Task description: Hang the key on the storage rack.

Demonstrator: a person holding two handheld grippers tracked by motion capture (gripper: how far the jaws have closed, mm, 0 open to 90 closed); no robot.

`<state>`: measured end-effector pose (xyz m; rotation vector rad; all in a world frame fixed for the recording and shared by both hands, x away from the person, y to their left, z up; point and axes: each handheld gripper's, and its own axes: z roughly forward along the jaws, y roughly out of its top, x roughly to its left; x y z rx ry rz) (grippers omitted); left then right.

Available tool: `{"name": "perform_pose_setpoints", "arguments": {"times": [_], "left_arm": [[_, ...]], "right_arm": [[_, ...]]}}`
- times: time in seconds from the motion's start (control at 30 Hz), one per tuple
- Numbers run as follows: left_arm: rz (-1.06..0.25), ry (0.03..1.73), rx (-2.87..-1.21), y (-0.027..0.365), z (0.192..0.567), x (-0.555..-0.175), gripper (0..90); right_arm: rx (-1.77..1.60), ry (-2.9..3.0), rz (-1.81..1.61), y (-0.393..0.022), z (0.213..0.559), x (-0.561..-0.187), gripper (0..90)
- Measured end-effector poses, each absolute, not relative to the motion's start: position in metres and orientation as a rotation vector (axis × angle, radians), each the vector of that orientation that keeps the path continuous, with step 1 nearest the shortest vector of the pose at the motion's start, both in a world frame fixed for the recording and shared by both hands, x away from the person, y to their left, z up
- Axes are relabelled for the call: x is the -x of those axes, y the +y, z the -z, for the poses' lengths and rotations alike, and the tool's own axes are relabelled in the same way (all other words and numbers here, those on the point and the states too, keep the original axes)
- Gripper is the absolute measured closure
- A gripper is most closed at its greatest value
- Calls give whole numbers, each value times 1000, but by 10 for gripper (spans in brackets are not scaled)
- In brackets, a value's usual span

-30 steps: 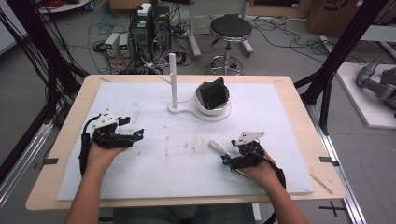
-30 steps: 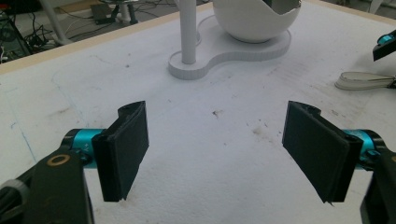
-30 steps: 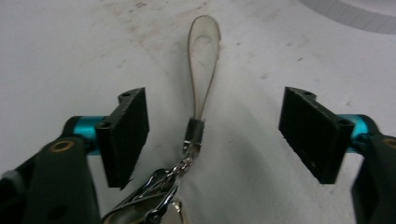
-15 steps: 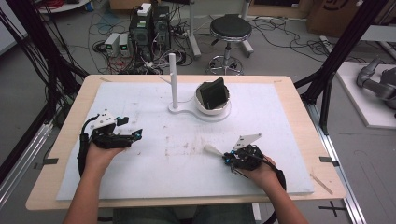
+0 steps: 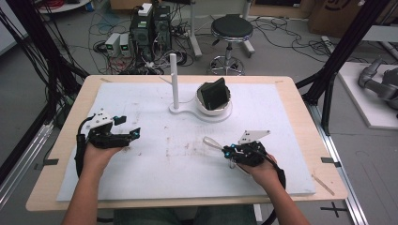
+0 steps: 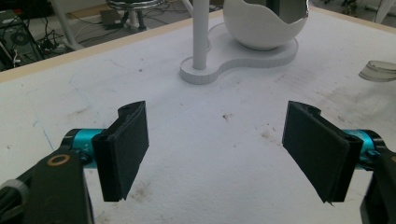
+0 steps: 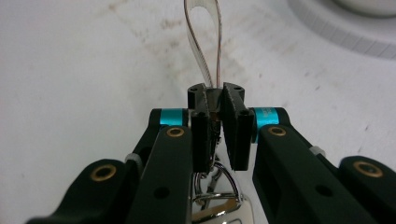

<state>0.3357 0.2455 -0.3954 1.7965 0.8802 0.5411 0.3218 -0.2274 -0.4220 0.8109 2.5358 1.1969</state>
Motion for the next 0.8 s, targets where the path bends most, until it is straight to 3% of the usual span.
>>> {"name": "perform_pose_setpoints", "arguments": {"times": [0.43, 0.8], "left_arm": [[-555, 884, -1771, 254, 390, -333, 229], [-566, 887, -1768, 257, 389, -332, 229]], "right_arm": [[-849, 2381, -1354, -229, 385, -336, 829], [-793, 2333, -1394, -200, 350, -357, 828]]}}
